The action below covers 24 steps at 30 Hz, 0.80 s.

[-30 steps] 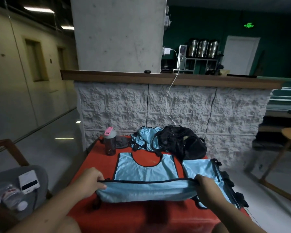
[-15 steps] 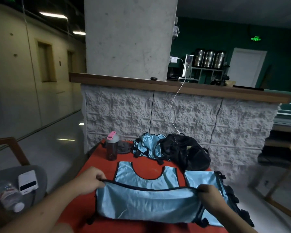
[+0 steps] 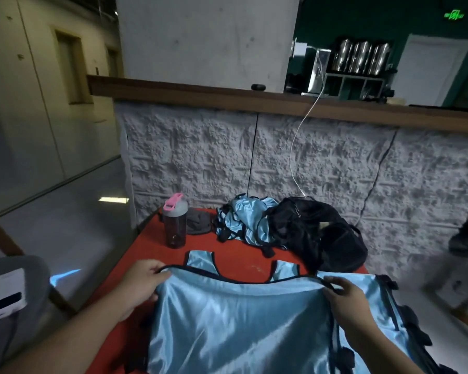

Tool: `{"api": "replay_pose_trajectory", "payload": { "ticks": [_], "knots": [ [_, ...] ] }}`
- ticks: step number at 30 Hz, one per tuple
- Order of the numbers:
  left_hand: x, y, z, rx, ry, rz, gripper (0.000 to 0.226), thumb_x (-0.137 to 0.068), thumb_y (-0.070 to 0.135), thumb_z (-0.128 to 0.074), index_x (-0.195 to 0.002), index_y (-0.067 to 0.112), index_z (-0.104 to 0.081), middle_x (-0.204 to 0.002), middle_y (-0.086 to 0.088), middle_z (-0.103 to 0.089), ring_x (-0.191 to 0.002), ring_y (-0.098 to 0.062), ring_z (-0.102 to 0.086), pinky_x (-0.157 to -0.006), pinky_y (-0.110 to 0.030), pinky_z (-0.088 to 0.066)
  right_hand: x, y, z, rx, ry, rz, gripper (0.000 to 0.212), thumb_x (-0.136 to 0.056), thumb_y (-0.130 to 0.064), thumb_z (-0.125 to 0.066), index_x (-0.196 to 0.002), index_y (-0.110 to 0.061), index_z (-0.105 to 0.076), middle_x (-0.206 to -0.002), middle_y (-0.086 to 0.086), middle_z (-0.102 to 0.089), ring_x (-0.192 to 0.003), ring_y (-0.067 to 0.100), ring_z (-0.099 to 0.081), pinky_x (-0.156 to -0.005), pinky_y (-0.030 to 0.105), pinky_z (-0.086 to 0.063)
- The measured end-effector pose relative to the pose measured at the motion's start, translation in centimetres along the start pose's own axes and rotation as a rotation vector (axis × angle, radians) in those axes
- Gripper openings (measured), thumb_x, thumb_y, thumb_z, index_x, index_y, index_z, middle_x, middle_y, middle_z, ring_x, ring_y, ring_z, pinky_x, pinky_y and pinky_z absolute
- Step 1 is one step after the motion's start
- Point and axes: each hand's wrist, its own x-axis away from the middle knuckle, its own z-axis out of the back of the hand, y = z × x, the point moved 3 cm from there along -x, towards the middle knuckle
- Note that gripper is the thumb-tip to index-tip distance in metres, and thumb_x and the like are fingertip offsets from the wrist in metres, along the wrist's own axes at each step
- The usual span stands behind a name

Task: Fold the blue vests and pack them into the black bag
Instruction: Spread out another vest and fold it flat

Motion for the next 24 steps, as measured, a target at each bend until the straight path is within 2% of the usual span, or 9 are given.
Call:
{"api": "replay_pose_trajectory", "payload": {
  "ticks": [3, 8, 11, 15, 18, 20, 24],
  "knots": [
    [-3.3, -1.5, -0.6, -0.046, 0.034, -0.007, 0.017, -0.09, 0.009, -0.071, -0.078, -0.003, -0.07, -0.062, -0.007, -0.06, -0.059, -0.016, -0.05, -0.053, -0.026, -0.035, -3.4, 1.5, -1.9, 0.044, -0.037, -0.019, 0.016, -0.088, -0.007, -0.075, -0.1, -0.017, -0.074, -0.089, 0.007, -0.076, -0.082, 0.028, -0.072, -0.081, 0.048, -0.061],
    [-9.0, -3.2, -2.1, -0.116, 0.053, -0.012, 0.027, -0.083, 0.016, -0.079, -0.074, -0.006, -0.067, -0.062, -0.006, -0.057, -0.06, -0.016, -0.05, -0.061, -0.03, -0.036, -8.6, 2.8, -4.8, 0.27, -0.043, 0.036, 0.019, -0.084, -0.001, -0.072, -0.1, -0.01, -0.077, -0.09, 0.009, -0.076, -0.087, 0.028, -0.07, -0.076, 0.032, -0.049],
    [-12.7, -3.1, -4.4, -0.159, 0.059, -0.079, 0.023, -0.085, 0.011, -0.078, -0.068, -0.001, -0.068, -0.061, -0.006, -0.057, -0.062, -0.016, -0.05, -0.059, -0.031, -0.034, -11.8, 3.8, -6.7, 0.354, -0.065, 0.057, 0.018, -0.082, -0.002, -0.072, -0.095, -0.012, -0.079, -0.086, 0.005, -0.075, -0.087, 0.027, -0.07, -0.076, 0.033, -0.051],
    [-16.9, -3.8, -7.0, -0.225, 0.131, -0.142, 0.028, -0.085, 0.014, -0.077, -0.062, 0.006, -0.064, -0.054, -0.002, -0.053, -0.055, -0.017, -0.046, -0.058, -0.032, -0.036, -14.8, 4.5, -8.8, 0.416, -0.035, 0.016, 0.012, -0.083, -0.007, -0.065, -0.082, -0.014, -0.074, -0.074, 0.002, -0.069, -0.077, 0.026, -0.065, -0.058, 0.026, -0.043],
    [-18.5, -4.5, -9.0, -0.3, 0.181, -0.206, 0.043, -0.088, 0.019, -0.076, -0.054, 0.013, -0.05, -0.05, 0.003, -0.045, -0.051, -0.016, -0.042, -0.055, -0.033, -0.034, -16.8, 5.3, -10.3, 0.506, -0.012, 0.012, 0.012, -0.085, -0.012, -0.058, -0.083, -0.011, -0.07, -0.079, 0.011, -0.068, -0.074, 0.032, -0.056, -0.066, 0.032, -0.042],
    [-18.8, -4.9, -10.0, -0.391, 0.228, -0.218, 0.045, -0.091, 0.028, -0.072, -0.056, 0.016, -0.045, -0.053, 0.001, -0.048, -0.052, -0.02, -0.045, -0.051, -0.033, -0.03, -17.8, 6.0, -11.1, 0.592, 0.01, 0.01, 0.015, -0.087, -0.014, -0.054, -0.086, -0.008, -0.068, -0.087, 0.017, -0.068, -0.075, 0.033, -0.053, -0.068, 0.033, -0.041],
    [-19.1, -5.9, -10.7, -0.56, 0.312, -0.201, 0.04, -0.094, 0.045, -0.063, -0.072, 0.014, -0.053, -0.067, -0.005, -0.06, -0.069, -0.035, -0.059, -0.062, -0.04, -0.049, -18.7, 6.8, -12.1, 0.728, 0.028, -0.058, 0.023, -0.091, -0.013, -0.046, -0.099, -0.003, -0.065, -0.1, 0.022, -0.067, -0.081, 0.035, -0.055, -0.073, 0.036, -0.044]
  ]
}}
